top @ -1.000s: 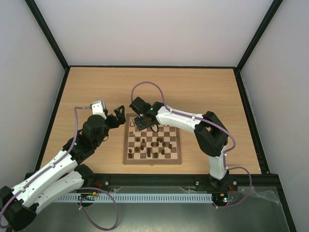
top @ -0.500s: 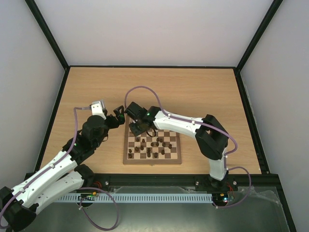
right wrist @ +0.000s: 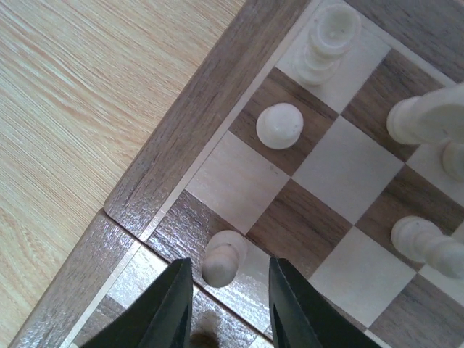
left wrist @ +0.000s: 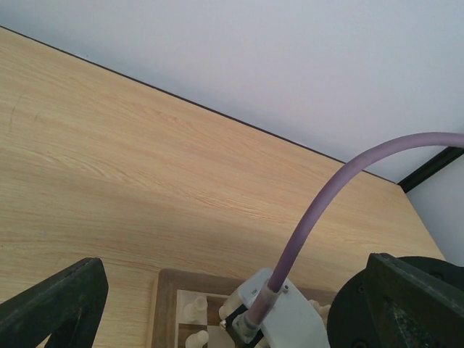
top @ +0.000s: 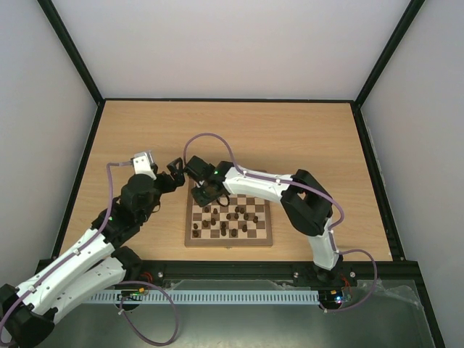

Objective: Set up the chess pieces on the board
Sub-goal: Pick up the chess piece from the chessboard, then place the chess piece on the chessboard.

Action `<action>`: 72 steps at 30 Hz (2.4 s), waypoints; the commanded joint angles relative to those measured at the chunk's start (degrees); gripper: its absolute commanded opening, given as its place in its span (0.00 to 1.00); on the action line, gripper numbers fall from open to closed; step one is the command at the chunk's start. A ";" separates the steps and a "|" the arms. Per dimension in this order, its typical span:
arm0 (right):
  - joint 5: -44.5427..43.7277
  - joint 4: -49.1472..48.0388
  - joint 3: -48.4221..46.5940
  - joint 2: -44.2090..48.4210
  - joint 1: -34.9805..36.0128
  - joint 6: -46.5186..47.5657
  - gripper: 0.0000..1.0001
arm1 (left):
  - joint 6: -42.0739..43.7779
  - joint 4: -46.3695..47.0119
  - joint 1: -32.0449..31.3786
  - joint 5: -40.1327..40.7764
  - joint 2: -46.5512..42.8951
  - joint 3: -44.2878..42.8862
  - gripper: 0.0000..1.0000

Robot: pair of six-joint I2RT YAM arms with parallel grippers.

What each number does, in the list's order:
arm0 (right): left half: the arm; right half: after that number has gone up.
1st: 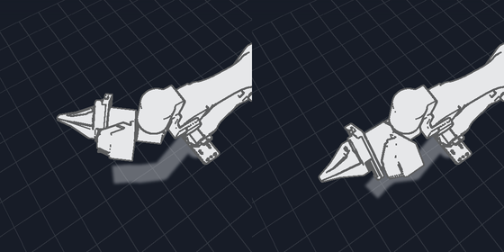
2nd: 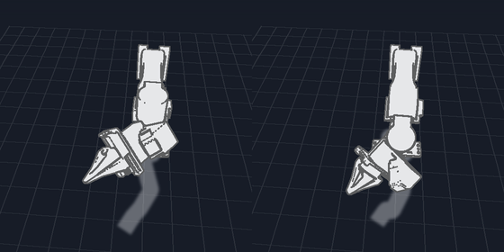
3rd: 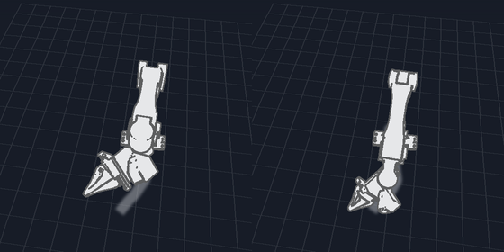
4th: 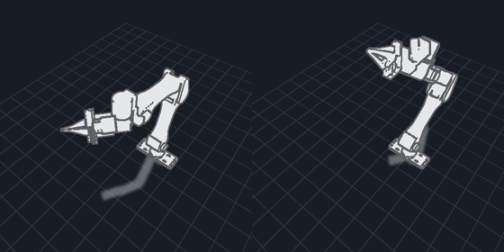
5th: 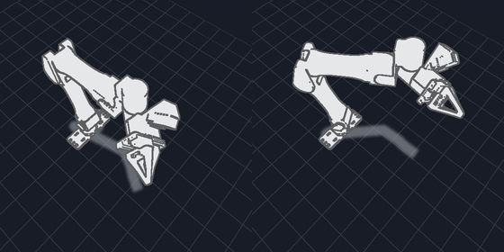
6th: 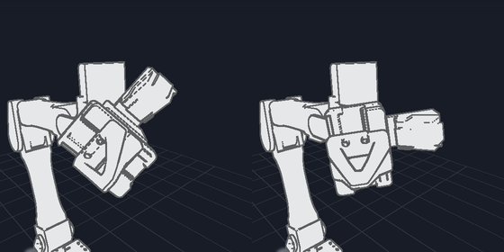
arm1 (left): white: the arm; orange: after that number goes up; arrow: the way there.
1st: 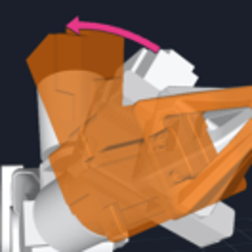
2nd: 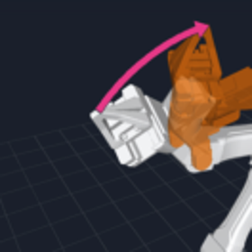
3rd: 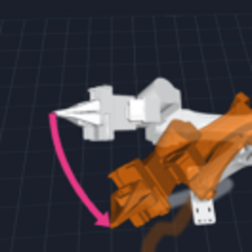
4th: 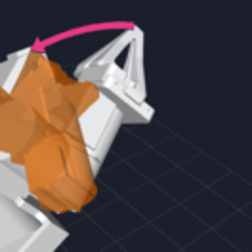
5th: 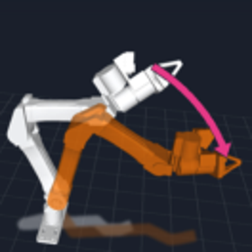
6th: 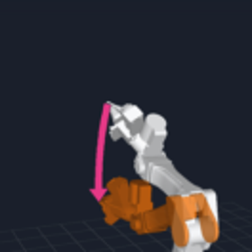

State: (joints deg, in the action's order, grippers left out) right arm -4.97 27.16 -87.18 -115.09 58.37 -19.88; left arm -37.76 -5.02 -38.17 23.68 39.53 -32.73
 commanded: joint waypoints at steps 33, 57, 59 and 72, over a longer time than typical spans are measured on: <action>-3.20 2.72 -5.07 -1.90 -4.73 -0.34 0.13 | -0.93 0.63 0.13 2.32 -4.35 1.27 1.00; -1.93 2.57 -7.21 -6.10 -5.03 0.01 0.15 | -0.83 0.63 0.12 2.07 -4.47 1.18 0.99; -1.93 2.63 -7.26 -6.21 -5.06 -0.03 0.18 | -0.83 0.64 0.12 2.05 -4.48 1.19 0.99; -0.48 2.00 -5.15 -0.59 -4.54 -0.15 0.28 | -0.84 0.68 0.12 2.04 -4.55 1.31 1.00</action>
State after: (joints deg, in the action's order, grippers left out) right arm -6.50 27.92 -93.03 -119.70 53.58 -19.94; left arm -38.20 -5.04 -38.17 24.69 35.48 -31.81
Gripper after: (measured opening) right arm 0.269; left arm 0.995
